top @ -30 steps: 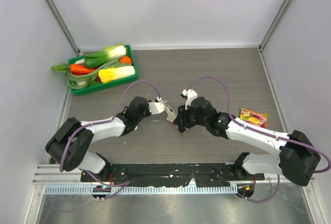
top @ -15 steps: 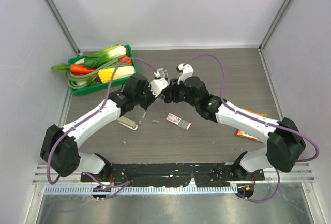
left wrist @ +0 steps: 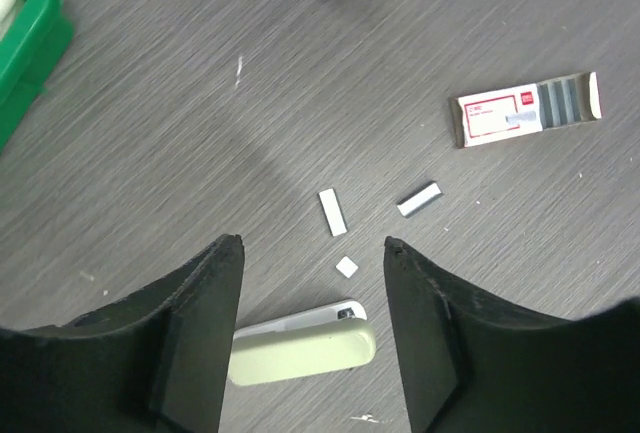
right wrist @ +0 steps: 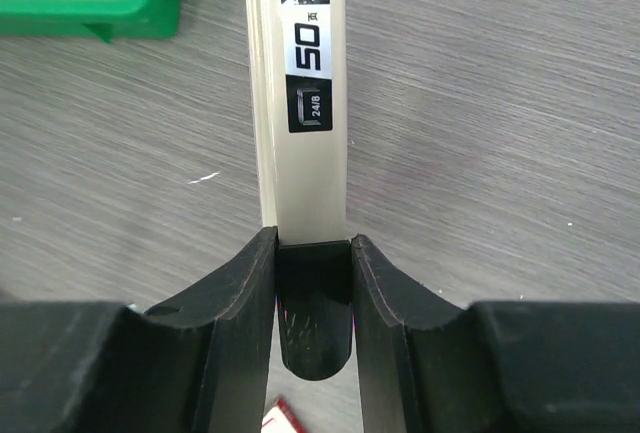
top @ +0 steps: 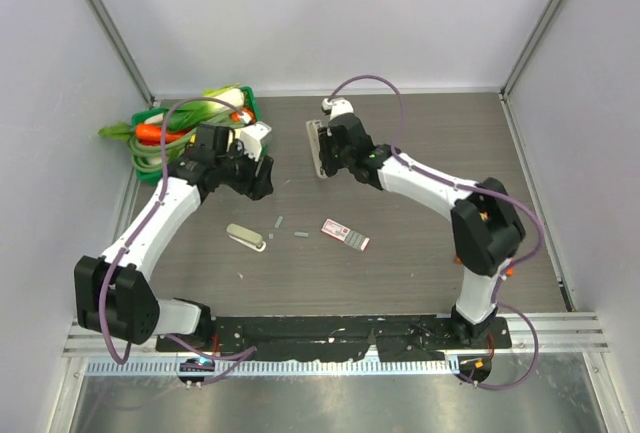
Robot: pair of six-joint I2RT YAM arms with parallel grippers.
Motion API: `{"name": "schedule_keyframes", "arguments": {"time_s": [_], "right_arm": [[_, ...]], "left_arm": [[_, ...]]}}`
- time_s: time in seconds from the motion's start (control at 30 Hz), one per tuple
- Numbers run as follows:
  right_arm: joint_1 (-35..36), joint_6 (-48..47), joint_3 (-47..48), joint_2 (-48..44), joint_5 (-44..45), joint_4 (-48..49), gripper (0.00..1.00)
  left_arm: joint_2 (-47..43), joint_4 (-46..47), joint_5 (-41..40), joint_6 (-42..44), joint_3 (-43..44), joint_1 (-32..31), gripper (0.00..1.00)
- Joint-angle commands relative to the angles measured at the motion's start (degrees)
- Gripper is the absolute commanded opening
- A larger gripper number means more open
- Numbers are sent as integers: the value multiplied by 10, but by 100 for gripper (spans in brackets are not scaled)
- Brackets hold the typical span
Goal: Unload the staples from the stapler
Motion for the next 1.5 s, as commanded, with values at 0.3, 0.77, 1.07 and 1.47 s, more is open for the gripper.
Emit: {"name": "schedule_keyframes", "arguments": {"time_s": [0.3,0.77,1.07,1.47], "right_arm": [[2,-94,239,167,56,-211,1],[16,-98,295,230,45,-231,38],[22,-86,296,213,40,-231,58],[21,-34,53,-89,50,-94,60]], "left_arm": [[-40,-7,11,-43,-11,47,85],[-24,-3,6,-62,-21,58,89],[-16,7,0,-40,-40,59,88],[163,8,-95,-10,22,-34,68]]}}
